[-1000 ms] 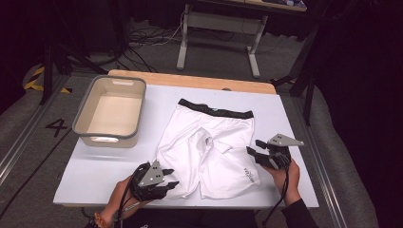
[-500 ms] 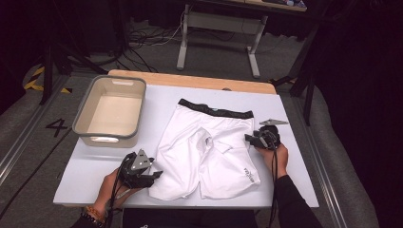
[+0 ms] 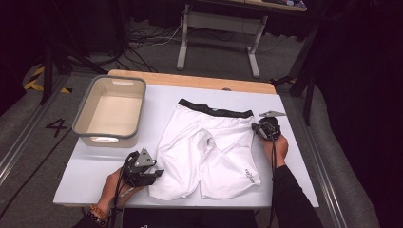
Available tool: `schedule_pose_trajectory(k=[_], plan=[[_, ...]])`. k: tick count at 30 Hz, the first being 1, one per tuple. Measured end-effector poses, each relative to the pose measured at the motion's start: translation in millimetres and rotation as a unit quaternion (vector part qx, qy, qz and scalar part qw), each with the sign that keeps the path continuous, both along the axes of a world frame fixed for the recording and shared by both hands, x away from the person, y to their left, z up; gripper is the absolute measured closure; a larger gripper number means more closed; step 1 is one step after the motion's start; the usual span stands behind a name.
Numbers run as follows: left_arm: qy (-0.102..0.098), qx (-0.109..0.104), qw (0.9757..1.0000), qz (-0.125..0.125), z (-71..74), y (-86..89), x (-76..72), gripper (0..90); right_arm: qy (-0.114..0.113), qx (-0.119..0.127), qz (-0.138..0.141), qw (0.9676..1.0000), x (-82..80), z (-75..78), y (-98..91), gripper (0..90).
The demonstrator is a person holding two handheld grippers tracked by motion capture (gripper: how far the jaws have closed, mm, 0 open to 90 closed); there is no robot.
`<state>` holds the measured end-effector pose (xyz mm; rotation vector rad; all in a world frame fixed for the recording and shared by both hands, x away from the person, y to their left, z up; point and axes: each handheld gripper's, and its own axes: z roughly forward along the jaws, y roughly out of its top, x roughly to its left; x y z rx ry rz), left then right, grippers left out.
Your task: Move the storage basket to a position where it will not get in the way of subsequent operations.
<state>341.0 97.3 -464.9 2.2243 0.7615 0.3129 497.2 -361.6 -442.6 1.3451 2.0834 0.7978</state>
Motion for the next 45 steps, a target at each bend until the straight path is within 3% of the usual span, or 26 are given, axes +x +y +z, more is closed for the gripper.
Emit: schedule_pose_trajectory(k=[8,11,13,16,20,22,27,30,32,35,38,39,43,45], plan=[[-0.007,0.003,1.0000,-0.003,0.3,-5.3,1.9,54.2,-0.023,-0.006,-0.018,0.9996,29.0,13.8,-7.5,89.1],[-0.006,0.003,1.0000,-0.004,0.1,-5.7,1.4,53.9,-0.036,-0.003,-0.031,0.9989,27.3,18.7,-9.8,74.9],[-0.005,0.001,1.0000,-0.004,-0.1,-5.0,1.3,52.7,-0.032,0.013,-0.035,0.9988,21.9,21.5,-13.1,67.8],[-0.009,0.004,0.9999,-0.006,-0.2,-5.7,0.4,51.5,-0.040,0.035,-0.023,0.9983,1.5,24.6,-17.9,59.1],[-0.009,0.003,0.9999,-0.004,-0.3,-5.9,-0.3,51.5,-0.011,0.083,0.008,0.9964,-32.6,19.2,-20.7,48.7],[-0.009,0.003,0.9999,-0.004,-0.4,-5.5,0.3,51.3,0.002,0.083,0.027,0.9962,-52.7,12.1,-18.7,47.6],[-0.011,0.006,0.9999,-0.002,-0.4,-6.7,0.3,50.9,0.030,0.062,0.066,0.9954,-87.2,-6.2,-9.4,49.4],[-0.014,0.007,0.9999,-0.007,-0.3,-6.8,0.1,53.1,0.025,0.047,0.081,0.9953,-97.2,-6.6,-2.3,58.3],[-0.012,0.007,0.9999,-0.006,0.0,-6.9,0.6,56.1,0.023,0.035,0.101,0.9940,-102.2,-6.3,3.7,79.3],[-0.014,0.006,0.9999,-0.006,0.1,-6.6,0.2,66.4,0.019,0.022,0.107,0.9938,-105.3,-6.4,8.8,88.3],[-0.016,0.007,0.9998,-0.009,0.4,-7.5,1.3,77.5,0.011,-0.003,0.100,0.9949,-107.2,-3.1,6.7,89.5],[-0.014,0.005,0.9998,-0.011,0.5,-8.0,3.1,88.1,-0.001,-0.011,0.084,0.9964,-107.6,-1.4,-0.4,89.6],[-0.010,-0.006,0.9998,-0.014,1.3,-11.8,11.6,88.3,-0.012,-0.010,0.060,0.9981,-105.6,0.4,-12.8,89.7],[-0.022,-0.009,0.9997,-0.013,2.5,-15.1,15.9,88.4,-0.018,-0.007,0.042,0.9989,-102.5,1.7,-21.4,89.7]])
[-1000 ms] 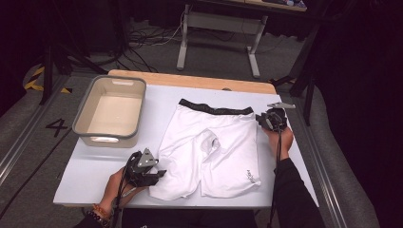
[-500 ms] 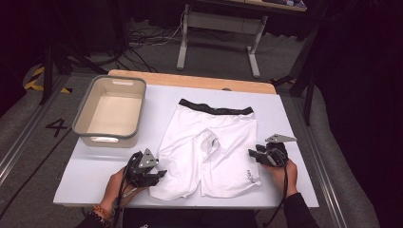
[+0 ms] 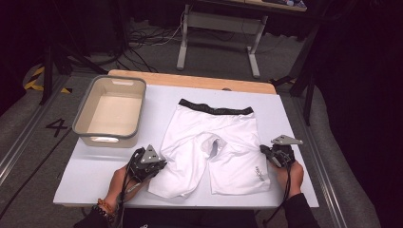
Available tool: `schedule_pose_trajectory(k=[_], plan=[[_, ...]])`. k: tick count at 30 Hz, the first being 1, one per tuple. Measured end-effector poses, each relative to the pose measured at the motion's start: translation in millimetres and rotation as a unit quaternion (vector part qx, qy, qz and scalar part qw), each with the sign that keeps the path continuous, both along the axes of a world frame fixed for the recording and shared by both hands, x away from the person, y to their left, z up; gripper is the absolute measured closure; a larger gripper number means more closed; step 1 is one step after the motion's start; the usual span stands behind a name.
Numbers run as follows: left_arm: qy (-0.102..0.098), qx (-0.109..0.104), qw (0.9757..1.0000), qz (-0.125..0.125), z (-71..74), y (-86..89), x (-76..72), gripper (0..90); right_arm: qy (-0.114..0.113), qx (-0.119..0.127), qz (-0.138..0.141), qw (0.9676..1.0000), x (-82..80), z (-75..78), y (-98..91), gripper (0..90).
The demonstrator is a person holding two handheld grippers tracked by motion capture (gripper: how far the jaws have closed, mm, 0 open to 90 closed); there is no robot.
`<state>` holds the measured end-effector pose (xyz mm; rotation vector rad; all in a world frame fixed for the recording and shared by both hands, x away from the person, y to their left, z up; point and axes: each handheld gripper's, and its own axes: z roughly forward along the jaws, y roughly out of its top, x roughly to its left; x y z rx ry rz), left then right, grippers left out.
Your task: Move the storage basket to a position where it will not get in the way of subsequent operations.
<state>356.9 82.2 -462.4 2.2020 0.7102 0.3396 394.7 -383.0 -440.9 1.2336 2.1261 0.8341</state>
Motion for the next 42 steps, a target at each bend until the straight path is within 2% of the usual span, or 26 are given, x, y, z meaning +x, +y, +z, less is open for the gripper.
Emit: schedule_pose_trajectory(k=[1,5,6,8,10,12,15,18,21,24,26,27,30,32,34,35,37,38,39,41,42], plan=[[-0.008,0.002,1.0000,0.002,0.9,-1.8,2.2,88.4,-0.003,0.000,-0.006,1.0000,1.4,0.4,-2.9,89.7],[-0.016,-0.002,0.9999,0.002,4.4,-7.9,11.1,88.3,-0.009,0.001,-0.019,0.9998,5.7,0.3,-9.8,88.8],[-0.016,-0.003,0.9999,0.000,5.4,-8.8,12.6,88.3,-0.007,0.003,-0.019,0.9998,6.1,-0.5,-9.9,85.9],[-0.028,0.006,0.9996,-0.001,7.9,-9.3,11.2,88.3,-0.015,-0.014,-0.028,0.9994,4.0,0.4,-6.3,66.7],[-0.028,0.008,0.9996,-0.003,8.8,-6.6,9.4,88.3,-0.032,-0.026,-0.026,0.9988,-1.3,5.5,-2.3,65.9],[-0.030,0.010,0.9995,0.007,8.8,0.1,7.6,88.1,-0.056,-0.019,-0.014,0.9982,-10.2,14.2,2.7,64.5],[-0.031,0.008,0.9992,0.026,8.8,9.9,8.5,88.1,-0.092,0.006,0.029,0.9953,-27.7,28.8,16.5,64.9],[-0.043,0.014,0.9977,0.051,11.7,19.1,8.3,88.2,-0.102,0.043,0.071,0.9913,-42.3,35.0,32.1,64.1],[-0.053,0.016,0.9961,0.069,15.8,27.6,5.4,88.3,-0.097,0.050,0.105,0.9884,-52.4,34.4,49.7,63.9],[-0.048,0.013,0.9956,0.079,14.6,35.9,5.2,88.1,-0.085,0.051,0.144,0.9847,-60.3,30.7,70.7,63.1],[-0.048,0.019,0.9942,0.094,12.8,39.0,5.8,84.3,-0.076,0.044,0.167,0.9821,-63.9,28.2,83.8,63.5],[-0.047,0.013,0.9944,0.094,13.3,40.4,5.4,79.8,-0.072,0.047,0.179,0.9801,-65.5,26.8,89.9,64.3],[-0.054,-0.003,0.9955,0.078,17.8,42.1,-1.0,75.6,-0.058,0.053,0.216,0.9732,-71.0,22.5,108.3,64.5],[-0.054,-0.011,0.9959,0.072,20.9,42.1,-7.9,70.5,-0.043,0.059,0.251,0.9652,-75.5,17.6,125.3,64.9],[-0.052,-0.013,0.9968,0.060,22.0,40.7,-19.1,65.9,-0.033,0.055,0.275,0.9594,-79.4,13.5,139.7,64.9],[-0.052,-0.011,0.9970,0.057,21.6,40.4,-22.9,64.6,-0.027,0.056,0.292,0.9545,-81.5,10.4,149.8,64.7],[-0.043,-0.015,0.9978,0.048,19.2,42.4,-31.7,60.6,-0.019,0.048,0.312,0.9488,-83.1,6.2,163.4,62.9],[-0.038,-0.014,0.9981,0.047,16.9,43.7,-37.3,59.3,-0.016,0.050,0.324,0.9446,-84.3,4.2,171.0,62.7],[-0.035,-0.010,0.9984,0.044,15.0,45.0,-41.3,58.2,-0.009,0.054,0.341,0.9387,-85.3,1.9,180.4,61.7],[-0.022,-0.012,0.9990,0.038,10.2,47.6,-45.5,55.2,0.000,0.053,0.360,0.9314,-87.2,-0.7,193.7,60.3],[-0.013,-0.006,0.9992,0.037,6.7,48.3,-46.5,54.8,0.004,0.052,0.373,0.9265,-87.8,-2.2,201.1,58.3]])
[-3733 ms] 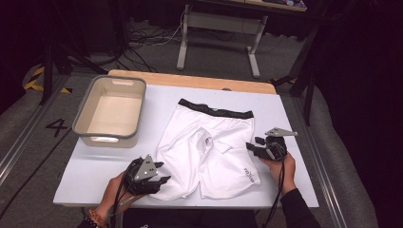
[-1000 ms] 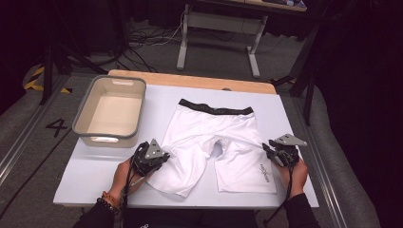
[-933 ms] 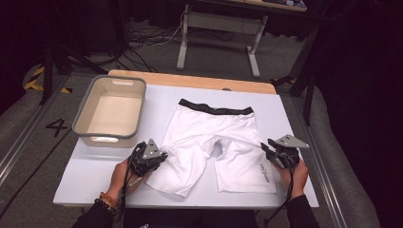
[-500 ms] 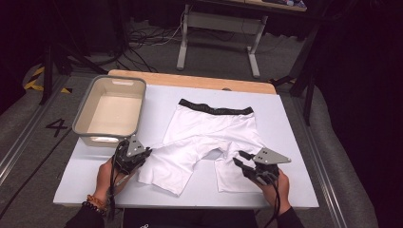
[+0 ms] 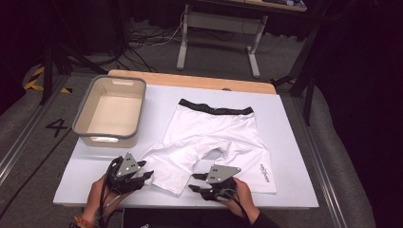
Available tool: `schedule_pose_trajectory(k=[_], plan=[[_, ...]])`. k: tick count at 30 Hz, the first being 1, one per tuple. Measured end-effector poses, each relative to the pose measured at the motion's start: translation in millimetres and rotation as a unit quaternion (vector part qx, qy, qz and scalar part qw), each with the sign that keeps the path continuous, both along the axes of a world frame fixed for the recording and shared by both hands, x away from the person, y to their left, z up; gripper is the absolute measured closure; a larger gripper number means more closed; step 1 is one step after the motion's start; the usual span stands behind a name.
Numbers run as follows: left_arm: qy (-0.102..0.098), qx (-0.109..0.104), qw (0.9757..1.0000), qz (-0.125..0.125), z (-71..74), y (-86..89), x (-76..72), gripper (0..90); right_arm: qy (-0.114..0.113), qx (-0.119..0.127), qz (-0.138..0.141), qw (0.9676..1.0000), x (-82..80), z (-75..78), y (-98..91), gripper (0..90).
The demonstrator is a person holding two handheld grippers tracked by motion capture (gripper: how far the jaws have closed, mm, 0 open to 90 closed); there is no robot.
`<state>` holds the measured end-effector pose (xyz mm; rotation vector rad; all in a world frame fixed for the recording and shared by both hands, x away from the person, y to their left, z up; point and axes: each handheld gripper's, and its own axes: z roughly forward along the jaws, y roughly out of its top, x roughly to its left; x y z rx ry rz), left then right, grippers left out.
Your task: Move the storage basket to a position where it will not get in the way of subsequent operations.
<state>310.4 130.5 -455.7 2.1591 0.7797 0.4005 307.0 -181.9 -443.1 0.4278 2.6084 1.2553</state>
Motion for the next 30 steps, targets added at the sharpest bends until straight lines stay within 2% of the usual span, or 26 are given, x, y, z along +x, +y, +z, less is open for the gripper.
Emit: schedule_pose_trajectory(k=[1,3,5,6,8,9,10,11,12,14,16,19,21,22,25,27,30], plan=[[0.008,0.010,0.9999,0.000,-3.4,-0.1,0.0,54.4,0.010,-0.003,0.010,0.9999,-0.8,-1.4,8.0,56.6],[0.018,0.019,0.9996,0.000,-8.3,-0.2,2.3,53.7,0.010,-0.019,0.024,0.9995,-2.0,-4.8,23.3,53.7],[0.027,0.015,0.9995,0.001,-10.0,0.7,5.7,54.3,0.018,-0.030,0.049,0.9982,-3.5,-9.6,37.6,52.9],[0.027,0.015,0.9995,0.002,-9.8,0.6,6.1,54.3,0.008,-0.041,0.055,0.9976,-4.0,-12.1,42.8,53.1],[0.030,0.015,0.9994,0.004,-10.4,0.2,6.7,54.6,0.007,-0.054,0.062,0.9966,-3.2,-16.3,49.3,54.6],[0.030,0.015,0.9994,0.005,-10.3,0.4,7.1,55.9,0.011,-0.055,0.065,0.9963,-2.4,-16.3,51.2,59.9],[0.033,0.014,0.9993,0.006,-10.4,0.2,7.5,56.5,-0.002,-0.057,0.061,0.9965,-1.2,-15.7,51.7,66.1],[0.033,0.014,0.9993,0.008,-10.4,0.3,7.8,56.6,-0.002,-0.059,0.057,0.9967,0.6,-16.1,52.3,69.7],[0.030,0.016,0.9994,0.010,-10.2,0.1,7.7,57.5,0.009,-0.054,0.062,0.9966,2.8,-16.1,51.8,76.8],[0.031,0.015,0.9994,0.009,-10.3,-0.4,7.3,57.8,-0.002,-0.061,0.062,0.9962,1.9,-15.8,50.0,87.1],[0.029,0.012,0.9995,0.009,-9.8,-0.7,7.5,56.2,-0.008,-0.064,0.062,0.9960,2.8,-15.0,46.2,88.1],[0.021,0.005,0.9997,0.010,-5.6,-0.8,5.9,46.8,0.006,-0.068,0.064,0.9956,4.2,-11.2,34.2,88.4],[0.008,-0.014,0.9998,0.012,1.5,1.0,2.6,41.4,0.009,-0.070,0.069,0.9951,2.9,-8.3,22.5,88.3],[0.004,-0.029,0.9995,0.011,5.3,2.5,1.1,41.5,0.013,-0.068,0.069,0.9953,0.3,-5.0,12.8,88.3],[0.002,-0.043,0.9990,0.012,8.1,2.4,-0.2,40.9,0.014,-0.051,0.062,0.9967,-5.7,2.5,-8.4,88.2],[0.007,-0.035,0.9993,0.007,5.7,-1.4,0.3,40.7,0.019,-0.035,0.060,0.9974,-13.4,6.1,-22.6,88.1],[0.010,-0.022,0.9997,-0.005,2.2,-10.3,0.4,40.0,0.020,-0.022,0.055,0.9981,-25.5,6.5,-34.1,86.9]])
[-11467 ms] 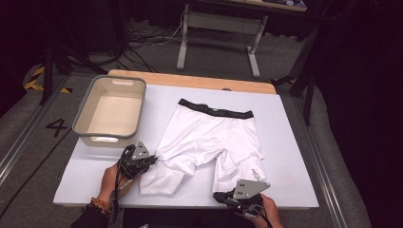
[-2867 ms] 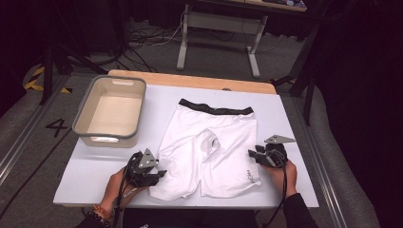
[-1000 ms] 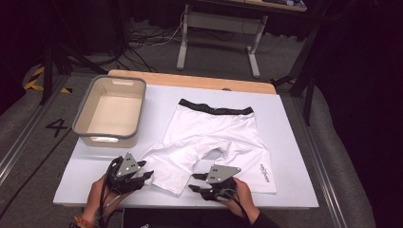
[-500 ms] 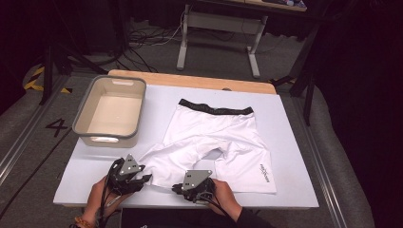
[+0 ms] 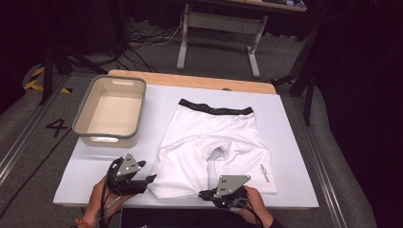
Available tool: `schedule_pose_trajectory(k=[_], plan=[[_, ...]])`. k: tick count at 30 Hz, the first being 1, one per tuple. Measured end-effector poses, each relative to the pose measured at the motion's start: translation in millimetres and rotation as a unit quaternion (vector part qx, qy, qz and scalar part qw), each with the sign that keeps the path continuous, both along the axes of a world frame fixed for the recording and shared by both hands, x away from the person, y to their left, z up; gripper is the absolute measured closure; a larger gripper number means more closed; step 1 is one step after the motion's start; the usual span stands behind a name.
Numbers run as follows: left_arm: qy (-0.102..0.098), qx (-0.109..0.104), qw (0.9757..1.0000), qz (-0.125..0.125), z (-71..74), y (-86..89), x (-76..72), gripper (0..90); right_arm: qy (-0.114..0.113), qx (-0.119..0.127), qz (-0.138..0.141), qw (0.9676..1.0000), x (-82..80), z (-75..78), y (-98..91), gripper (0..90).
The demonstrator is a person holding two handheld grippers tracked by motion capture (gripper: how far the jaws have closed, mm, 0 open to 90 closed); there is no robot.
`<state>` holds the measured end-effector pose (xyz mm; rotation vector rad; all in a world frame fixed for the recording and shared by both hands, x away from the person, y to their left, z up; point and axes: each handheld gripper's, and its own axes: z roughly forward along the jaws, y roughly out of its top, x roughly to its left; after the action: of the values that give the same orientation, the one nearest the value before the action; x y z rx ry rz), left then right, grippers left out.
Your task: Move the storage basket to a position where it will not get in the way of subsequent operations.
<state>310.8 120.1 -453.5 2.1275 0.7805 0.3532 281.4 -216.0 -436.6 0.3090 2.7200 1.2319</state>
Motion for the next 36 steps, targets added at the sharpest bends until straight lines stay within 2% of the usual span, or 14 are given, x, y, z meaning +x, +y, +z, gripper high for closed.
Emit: schedule_pose_trajectory(k=[2,5,7,9,11,13,16,17,18,20,23,28,30,36], plan=[[-0.001,0.003,1.0000,-0.007,-0.7,-5.3,0.7,39.9,-0.002,0.006,-0.004,1.0000,-4.9,-0.7,-2.3,74.0],[-0.006,0.006,0.9999,-0.008,-1.4,-10.5,3.2,38.9,-0.037,0.002,-0.017,0.9992,-4.4,4.3,-3.6,64.0],[-0.008,0.010,0.9998,-0.015,-2.5,-12.0,5.0,39.1,-0.055,0.010,-0.044,0.9975,2.6,9.7,-7.7,62.3],[-0.014,0.017,0.9996,-0.020,-4.8,-13.0,6.5,39.5,-0.086,0.012,-0.088,0.9923,17.9,16.1,-14.5,58.2],[-0.016,0.023,0.9994,-0.020,-7.3,-13.1,8.9,38.9,-0.113,0.000,-0.151,0.9820,42.8,20.8,-21.8,53.9],[-0.019,0.022,0.9995,-0.013,-8.3,-12.2,10.0,35.8,-0.100,0.021,-0.175,0.9792,62.7,22.9,-28.0,48.8],[-0.025,0.009,0.9996,-0.003,-7.6,-8.4,9.8,31.6,-0.123,-0.006,-0.221,0.9675,92.4,20.6,-31.9,40.8],[-0.028,0.006,0.9996,-0.001,-7.2,-6.9,9.8,31.2,-0.114,-0.007,-0.223,0.9680,99.2,18.6,-33.0,38.9],[-0.029,0.004,0.9996,-0.001,-7.3,-6.6,10.0,30.0,-0.080,-0.015,-0.226,0.9708,112.2,12.5,-34.8,36.4],[-0.031,0.000,0.9995,0.000,-7.4,-6.3,10.8,27.2,-0.058,-0.041,-0.230,0.9706,123.8,3.3,-33.7,32.9],[-0.038,0.004,0.9993,0.006,-7.0,-6.6,10.7,24.3,-0.022,-0.033,-0.229,0.9725,131.8,-6.7,-32.7,36.7],[-0.034,0.006,0.9993,0.013,-8.6,-5.3,10.8,23.3,-0.051,-0.024,-0.233,0.9709,130.3,-7.0,-28.5,81.4],[-0.036,0.010,0.9992,0.012,-9.1,-5.2,9.7,23.3,-0.065,-0.015,-0.227,0.9716,126.9,-2.8,-28.5,84.1],[-0.036,0.010,0.9992,0.012,-9.0,-5.2,9.5,22.9,-0.093,0.067,-0.237,0.9646,109.5,23.6,-32.5,83.9]])
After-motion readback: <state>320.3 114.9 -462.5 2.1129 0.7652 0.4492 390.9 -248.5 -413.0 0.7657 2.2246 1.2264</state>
